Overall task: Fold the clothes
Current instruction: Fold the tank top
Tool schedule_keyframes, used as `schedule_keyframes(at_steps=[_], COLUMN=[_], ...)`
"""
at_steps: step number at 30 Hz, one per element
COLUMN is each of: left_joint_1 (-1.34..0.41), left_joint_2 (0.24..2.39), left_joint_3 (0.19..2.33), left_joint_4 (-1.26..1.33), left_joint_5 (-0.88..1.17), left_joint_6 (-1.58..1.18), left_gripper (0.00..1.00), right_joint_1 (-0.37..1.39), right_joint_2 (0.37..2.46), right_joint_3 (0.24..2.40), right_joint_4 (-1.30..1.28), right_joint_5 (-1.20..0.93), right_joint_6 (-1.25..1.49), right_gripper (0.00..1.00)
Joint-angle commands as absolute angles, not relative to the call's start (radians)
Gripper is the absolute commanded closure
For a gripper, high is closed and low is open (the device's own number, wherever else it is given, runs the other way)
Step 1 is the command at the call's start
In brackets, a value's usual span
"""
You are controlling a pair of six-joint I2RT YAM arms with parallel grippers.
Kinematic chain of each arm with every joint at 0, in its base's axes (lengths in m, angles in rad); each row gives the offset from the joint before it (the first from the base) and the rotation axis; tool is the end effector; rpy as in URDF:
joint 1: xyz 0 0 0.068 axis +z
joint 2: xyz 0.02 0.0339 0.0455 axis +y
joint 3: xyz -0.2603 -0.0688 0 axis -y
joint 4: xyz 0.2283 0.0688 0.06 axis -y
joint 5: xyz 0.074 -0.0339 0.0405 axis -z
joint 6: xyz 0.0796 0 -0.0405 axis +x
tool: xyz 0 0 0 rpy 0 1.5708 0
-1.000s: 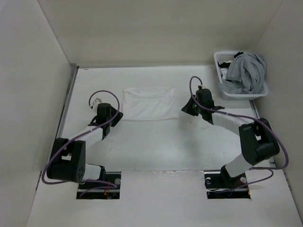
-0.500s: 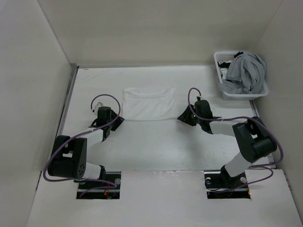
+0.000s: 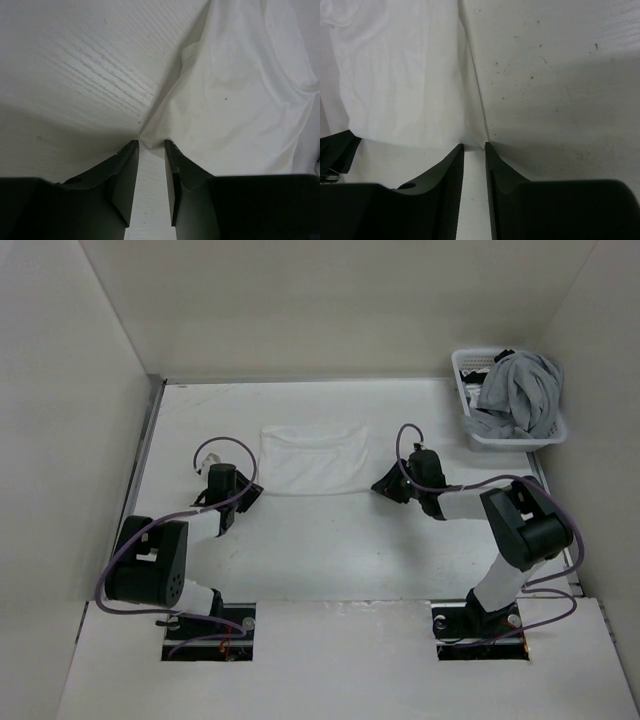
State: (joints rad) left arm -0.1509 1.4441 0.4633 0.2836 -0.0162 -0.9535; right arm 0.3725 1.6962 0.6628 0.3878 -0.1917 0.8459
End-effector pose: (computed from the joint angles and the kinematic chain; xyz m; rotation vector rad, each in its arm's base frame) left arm 0.2787 -0.0411 0.1168 -0.9188 2.1427 -0.5549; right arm 0.3135 0.1388 0.1148 0.4409 2.3077 0.8547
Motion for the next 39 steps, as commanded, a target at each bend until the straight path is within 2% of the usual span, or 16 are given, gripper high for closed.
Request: schedule_keyframes(at_steps=[1,5,9,14,20,25,29,34,39], left_joint_1=[-0.145,-0.151,-0.150,-0.150,-0.182,-0.214,-0.249,-0.289,-0.262], left_joint_2=[1.485,1.503,1.503,1.398,1.006,0.604,0.450,0.512,0.737], left_joint_3=[0.474,0.485,0.489,0.468,0.451,0.561,0.704,0.721,0.673], left_joint_4=[0.276,0.284,0.284,0.275,0.071,-0.269,-0.454,-0.433,-0.275], left_joint_5=[-0.035,-0.035,-0.035,-0.040,-0.048,-0.086,-0.118,-0.111,-0.100], left_joint_6=[-0.954,-0.956,-0.956,-0.951,-0.939,-0.927,-0.922,-0.930,-0.905], left_gripper=[0.75,0.84,0.93,0.99,1.00,1.00,1.00,0.99,0.98], right_joint_1=[0.361,0.361,0.361,0.366,0.413,0.563,0.732,0.823,0.665], right_joint_2=[1.720,1.732,1.749,1.662,1.279,0.811,0.586,0.636,0.843], right_joint_3=[0.698,0.710,0.719,0.675,0.559,0.560,0.682,0.764,0.752], right_joint_4=[0.433,0.437,0.457,0.471,0.316,-0.070,-0.340,-0.373,-0.195], right_joint_5=[-0.207,-0.190,-0.187,-0.166,-0.123,0.043,0.219,0.279,0.119], right_joint_6=[0.859,0.859,0.856,0.841,0.790,0.735,0.730,0.700,0.669], right_gripper=[0.73,0.81,0.94,1.00,1.00,1.00,1.00,1.00,0.99])
